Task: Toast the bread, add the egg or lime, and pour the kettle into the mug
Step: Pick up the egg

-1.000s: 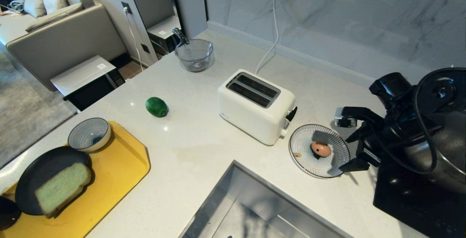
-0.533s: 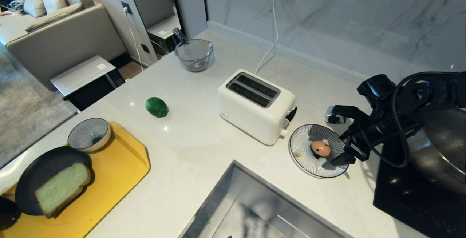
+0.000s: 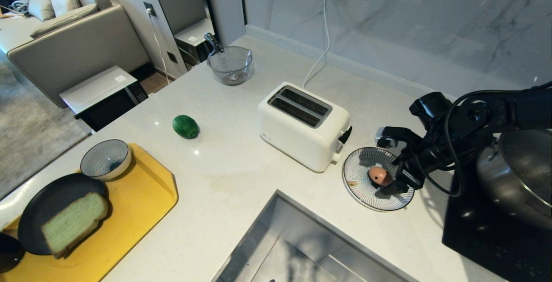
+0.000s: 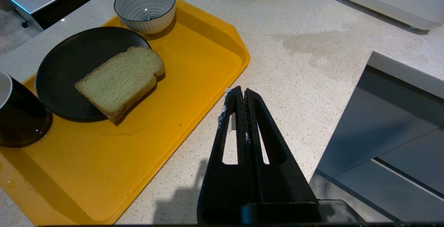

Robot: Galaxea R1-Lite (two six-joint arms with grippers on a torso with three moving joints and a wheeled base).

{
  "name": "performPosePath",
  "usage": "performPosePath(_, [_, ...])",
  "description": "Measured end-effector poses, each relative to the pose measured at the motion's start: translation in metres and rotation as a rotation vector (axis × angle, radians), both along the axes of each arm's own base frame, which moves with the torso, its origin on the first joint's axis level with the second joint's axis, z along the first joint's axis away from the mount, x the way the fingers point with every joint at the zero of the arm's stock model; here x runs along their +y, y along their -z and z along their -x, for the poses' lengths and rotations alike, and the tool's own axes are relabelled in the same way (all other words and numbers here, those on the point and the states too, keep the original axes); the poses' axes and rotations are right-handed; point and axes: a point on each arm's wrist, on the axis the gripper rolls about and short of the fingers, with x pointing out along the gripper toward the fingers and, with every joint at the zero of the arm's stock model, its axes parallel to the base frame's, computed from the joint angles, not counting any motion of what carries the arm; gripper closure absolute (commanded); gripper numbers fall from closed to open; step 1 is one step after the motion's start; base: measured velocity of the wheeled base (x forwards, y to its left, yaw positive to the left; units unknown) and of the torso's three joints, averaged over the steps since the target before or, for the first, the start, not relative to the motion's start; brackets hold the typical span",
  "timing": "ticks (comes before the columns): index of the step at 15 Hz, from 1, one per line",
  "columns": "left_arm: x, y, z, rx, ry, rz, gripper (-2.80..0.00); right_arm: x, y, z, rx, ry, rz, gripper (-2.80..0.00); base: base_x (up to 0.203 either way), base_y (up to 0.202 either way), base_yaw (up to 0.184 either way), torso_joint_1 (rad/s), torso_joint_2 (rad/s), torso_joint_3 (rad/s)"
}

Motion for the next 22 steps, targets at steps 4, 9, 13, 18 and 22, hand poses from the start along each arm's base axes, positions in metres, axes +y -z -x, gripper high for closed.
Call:
performPosePath(4, [0.000, 0.000, 0.000, 0.000, 0.000, 0.000, 0.00, 0.007, 0.007, -0.006, 0.010, 0.014, 0.026, -2.80, 0.000, 0.000, 0.000, 0.000, 0.00, 0.000])
performPosePath(9, [0.000, 0.000, 0.000, 0.000, 0.000, 0.000, 0.00, 0.010, 0.012, -0.015, 0.005, 0.029, 0.046, -2.80, 0.000, 0.000, 0.000, 0.000, 0.00, 0.000])
performPosePath(13, [0.000, 0.000, 0.000, 0.000, 0.000, 0.000, 0.00, 0.017, 0.016, -0.021, 0.011, 0.076, 0.040, -2.80, 0.000, 0.000, 0.000, 0.000, 0.00, 0.000])
performPosePath(18, [0.000, 0.000, 0.000, 0.000, 0.000, 0.000, 0.00, 0.021, 0.021, -0.024, 0.017, 0.074, 0.050, -2.80, 0.000, 0.000, 0.000, 0.000, 0.00, 0.000])
performPosePath(22, [0.000, 0.000, 0.000, 0.000, 0.000, 0.000, 0.00, 0.020, 0.023, -0.024, 0.024, 0.076, 0.052, -2.80, 0.000, 0.000, 0.000, 0.000, 0.00, 0.000])
